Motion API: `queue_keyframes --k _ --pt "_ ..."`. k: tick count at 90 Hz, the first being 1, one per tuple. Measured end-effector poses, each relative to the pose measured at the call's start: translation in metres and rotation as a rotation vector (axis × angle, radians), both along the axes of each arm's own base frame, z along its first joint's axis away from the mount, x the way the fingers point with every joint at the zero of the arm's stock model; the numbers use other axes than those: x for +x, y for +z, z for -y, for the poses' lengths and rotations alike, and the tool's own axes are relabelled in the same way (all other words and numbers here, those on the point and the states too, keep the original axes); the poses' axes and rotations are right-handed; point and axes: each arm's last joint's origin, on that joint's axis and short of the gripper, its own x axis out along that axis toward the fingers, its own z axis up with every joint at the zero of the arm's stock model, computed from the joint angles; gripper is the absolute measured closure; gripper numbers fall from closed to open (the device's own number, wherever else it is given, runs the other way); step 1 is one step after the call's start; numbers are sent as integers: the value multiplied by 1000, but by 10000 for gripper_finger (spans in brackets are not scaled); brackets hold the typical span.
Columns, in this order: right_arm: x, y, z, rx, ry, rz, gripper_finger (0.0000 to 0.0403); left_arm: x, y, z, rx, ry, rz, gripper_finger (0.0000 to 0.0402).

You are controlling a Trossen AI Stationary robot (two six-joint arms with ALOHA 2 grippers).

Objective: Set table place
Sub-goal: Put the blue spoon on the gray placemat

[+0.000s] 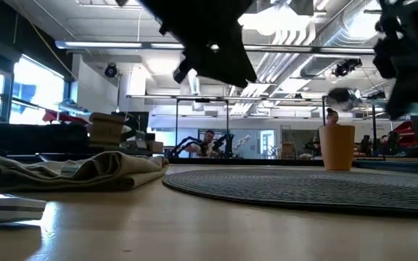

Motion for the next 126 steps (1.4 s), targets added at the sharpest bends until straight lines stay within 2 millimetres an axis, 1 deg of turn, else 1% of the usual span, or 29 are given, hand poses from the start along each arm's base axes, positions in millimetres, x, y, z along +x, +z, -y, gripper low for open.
queue_keyframes --k 5,23,32,43,57,66,74,84,96,106,116,126 --pt "-2 -5 -1 15 -41 -55 401 5 -12 1 -20 -21 6 326" --pt "-1 -15 -6 72 -172 -111 401 31 -55 -3 -85 -147 59 326" --pt "2 -19 -5 77 -233 -119 401 36 -69 -9 -128 -185 61 326" --pt "6 -23 -4 83 -276 -133 401 39 -82 -17 -171 -185 30 326" --pt "19 -28 -7 129 -279 -100 400 40 -85 -24 -210 -174 32 326" --pt "24 -34 -7 143 -270 -130 400 40 -84 -26 -210 -170 33 326" --pt "21 -41 -5 162 -291 -157 400 40 -84 -26 -210 -170 33 326" --pt "15 -52 -3 225 -316 -134 400 40 -84 -25 -210 -172 31 326" --pt "11 -59 -1 267 -328 -102 400 40 -85 -24 -206 -178 24 326" --pt "10 -60 -1 264 -324 -102 399 40 -85 -24 -203 -176 24 326" --pt "10 -60 0 256 -316 -105 385 40 -85 -24 -201 -173 24 326" --pt "9 -60 0 255 -314 -108 359 40 -85 -24 -200 -173 25 326"
